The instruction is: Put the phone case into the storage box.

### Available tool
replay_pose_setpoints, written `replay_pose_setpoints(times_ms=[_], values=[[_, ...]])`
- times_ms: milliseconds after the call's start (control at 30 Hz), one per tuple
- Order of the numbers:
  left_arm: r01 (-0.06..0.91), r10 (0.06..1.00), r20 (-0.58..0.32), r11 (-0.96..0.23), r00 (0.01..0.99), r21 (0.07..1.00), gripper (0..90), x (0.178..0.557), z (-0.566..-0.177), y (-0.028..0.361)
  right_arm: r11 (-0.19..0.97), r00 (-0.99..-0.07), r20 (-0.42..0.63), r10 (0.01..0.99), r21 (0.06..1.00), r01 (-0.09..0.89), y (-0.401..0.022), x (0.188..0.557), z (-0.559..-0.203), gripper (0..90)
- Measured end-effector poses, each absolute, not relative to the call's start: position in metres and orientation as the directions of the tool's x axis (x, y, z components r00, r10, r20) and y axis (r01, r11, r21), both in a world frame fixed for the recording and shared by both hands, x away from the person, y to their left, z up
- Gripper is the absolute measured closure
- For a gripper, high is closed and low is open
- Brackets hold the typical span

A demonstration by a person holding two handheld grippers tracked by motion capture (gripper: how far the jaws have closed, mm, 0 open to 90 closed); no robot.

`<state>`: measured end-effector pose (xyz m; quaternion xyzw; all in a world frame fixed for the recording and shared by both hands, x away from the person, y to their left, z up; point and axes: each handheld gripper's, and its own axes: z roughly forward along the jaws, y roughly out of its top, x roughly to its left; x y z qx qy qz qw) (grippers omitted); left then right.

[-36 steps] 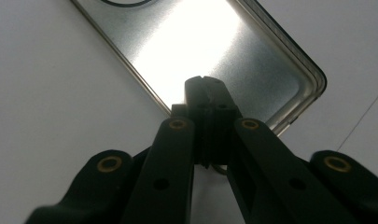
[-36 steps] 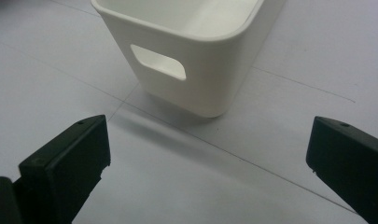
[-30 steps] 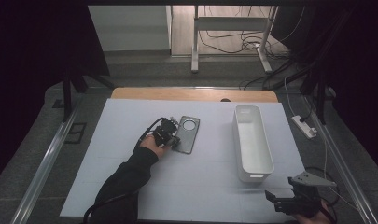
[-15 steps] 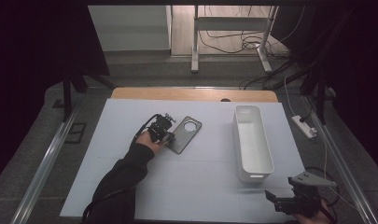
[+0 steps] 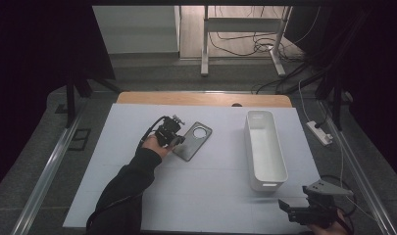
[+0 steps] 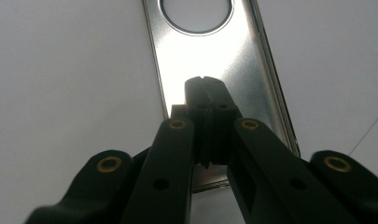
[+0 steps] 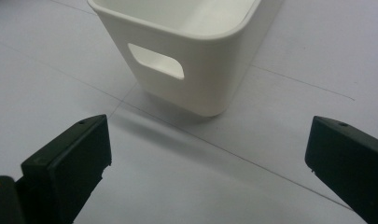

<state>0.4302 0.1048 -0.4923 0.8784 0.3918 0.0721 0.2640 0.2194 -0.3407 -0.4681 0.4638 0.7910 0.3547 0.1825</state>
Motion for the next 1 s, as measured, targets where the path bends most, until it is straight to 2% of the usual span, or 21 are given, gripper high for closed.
replay_pose_setpoints(times_ms=[133,267,300,433,667,700,800,867,1000], values=[[0.655,0.733,-0.073,-0.552,0.676,0.517,84.8,0.430,-0.492,0.105,0.320,-0.503,0.039,0.863,0.730,0.605,-0.341,0.219,-0.468,0.7],[0.653,0.736,-0.068,-0.550,0.674,0.520,74.5,0.431,-0.491,0.107,0.316,-0.501,0.042,0.864,0.730,0.606,-0.341,0.220,-0.468,0.7],[0.655,0.742,-0.063,-0.546,0.668,0.522,74.5,0.431,-0.490,0.107,0.315,-0.500,0.043,0.865,0.730,0.607,-0.341,0.220,-0.468,0.7],[0.665,0.753,-0.065,-0.533,0.655,0.523,53.7,0.433,-0.487,0.110,0.315,-0.500,0.043,0.865,0.729,0.607,-0.341,0.220,-0.468,0.7],[0.694,0.781,-0.079,-0.498,0.620,0.520,31.3,0.438,-0.482,0.120,0.316,-0.500,0.042,0.865,0.729,0.608,-0.341,0.220,-0.468,0.7],[0.701,0.786,-0.079,-0.496,0.614,0.512,31.3,0.440,-0.483,0.121,0.316,-0.500,0.043,0.865,0.729,0.608,-0.341,0.220,-0.468,0.7],[0.704,0.785,-0.079,-0.500,0.614,0.503,19.2,0.442,-0.483,0.123,0.316,-0.500,0.042,0.865,0.728,0.608,-0.341,0.220,-0.468,0.7],[0.699,0.774,-0.092,-0.506,0.627,0.506,17.0,0.443,-0.482,0.127,0.316,-0.499,0.043,0.865,0.728,0.609,-0.341,0.220,-0.468,0.7],[0.704,0.767,-0.112,-0.507,0.632,0.498,6.3,0.446,-0.483,0.130,0.312,-0.498,0.046,0.866,0.729,0.609,-0.341,0.220,-0.468,0.7]])
